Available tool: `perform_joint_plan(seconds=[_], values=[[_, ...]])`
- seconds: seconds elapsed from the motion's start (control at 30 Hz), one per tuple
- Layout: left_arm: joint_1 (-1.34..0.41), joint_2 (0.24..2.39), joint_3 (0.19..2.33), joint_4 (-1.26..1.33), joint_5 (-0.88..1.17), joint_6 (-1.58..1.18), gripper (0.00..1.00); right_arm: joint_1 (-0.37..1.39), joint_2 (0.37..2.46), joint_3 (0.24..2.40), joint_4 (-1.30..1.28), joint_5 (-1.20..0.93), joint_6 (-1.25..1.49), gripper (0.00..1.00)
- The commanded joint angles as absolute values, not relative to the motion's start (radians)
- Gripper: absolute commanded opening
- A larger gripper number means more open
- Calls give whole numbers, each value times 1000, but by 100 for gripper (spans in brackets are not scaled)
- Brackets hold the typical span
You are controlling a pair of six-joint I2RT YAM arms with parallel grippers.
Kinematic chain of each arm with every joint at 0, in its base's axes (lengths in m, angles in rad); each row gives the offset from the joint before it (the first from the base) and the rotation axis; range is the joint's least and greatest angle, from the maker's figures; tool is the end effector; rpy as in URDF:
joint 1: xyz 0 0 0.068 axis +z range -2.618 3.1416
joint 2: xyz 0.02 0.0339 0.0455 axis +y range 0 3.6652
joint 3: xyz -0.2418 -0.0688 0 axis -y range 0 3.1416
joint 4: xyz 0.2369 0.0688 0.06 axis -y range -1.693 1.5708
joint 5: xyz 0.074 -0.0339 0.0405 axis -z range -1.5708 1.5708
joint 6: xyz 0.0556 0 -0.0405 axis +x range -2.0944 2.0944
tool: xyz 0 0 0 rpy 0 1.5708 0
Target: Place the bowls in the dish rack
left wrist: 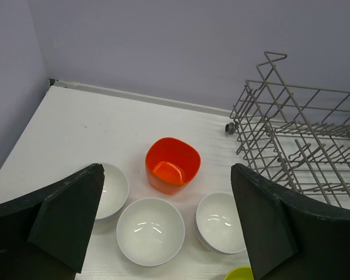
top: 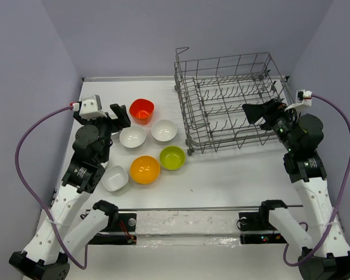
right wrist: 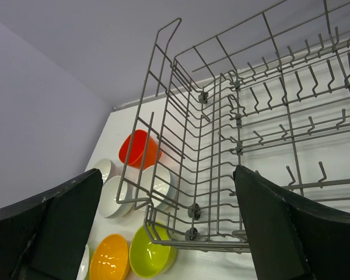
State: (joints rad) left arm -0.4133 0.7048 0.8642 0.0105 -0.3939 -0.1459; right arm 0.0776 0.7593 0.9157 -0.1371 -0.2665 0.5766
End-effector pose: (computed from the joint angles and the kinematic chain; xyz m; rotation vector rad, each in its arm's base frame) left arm 0.1768 -0.0542 0.3882 -0.1396 1.4097 -0.1869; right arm 0.1952 0.0299 0.3786 0.1812 1.5874 0.7194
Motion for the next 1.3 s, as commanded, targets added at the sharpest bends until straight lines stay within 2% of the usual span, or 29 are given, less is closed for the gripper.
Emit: perform_joint_plan(seconds=[0.0,0.47,0.87,1.03,1.13,1.27], values=[[-417,699,884,63,-413,-143,99,71,746,960,-123,-276,578,100],[-417,706,885,61,-423,-144,99,71,749,971,-143,-245,594,100],[-416,799,919,2,-561,-173,99,71,779,962,-169,-242,666,100],[-411,880,959,-101,-600,-207,99,71,773,956,-192,-213,660,100],[-411,971,1047,-225,-580,-323,99,71,801,982,-227,-213,643,100],[-411,1019,1036,-327,-594,-414,99,71,810,993,-253,-209,634,100]])
